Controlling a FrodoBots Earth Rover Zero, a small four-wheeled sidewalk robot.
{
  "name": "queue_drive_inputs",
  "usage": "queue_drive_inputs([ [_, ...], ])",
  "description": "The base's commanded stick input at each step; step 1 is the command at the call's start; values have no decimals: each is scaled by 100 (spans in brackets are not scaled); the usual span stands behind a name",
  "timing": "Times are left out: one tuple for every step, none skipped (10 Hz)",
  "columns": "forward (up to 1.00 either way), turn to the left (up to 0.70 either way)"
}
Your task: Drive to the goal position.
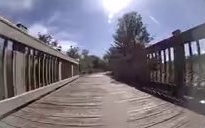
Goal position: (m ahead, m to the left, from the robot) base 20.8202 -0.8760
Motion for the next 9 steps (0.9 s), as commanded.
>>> queue_drive_inputs([
  [85, 0],
  [85, 0],
  [85, 0],
  [85, 0],
  [85, 0],
  [85, 0],
  [85, 0],
  [85, 21],
  [85, 33],
])
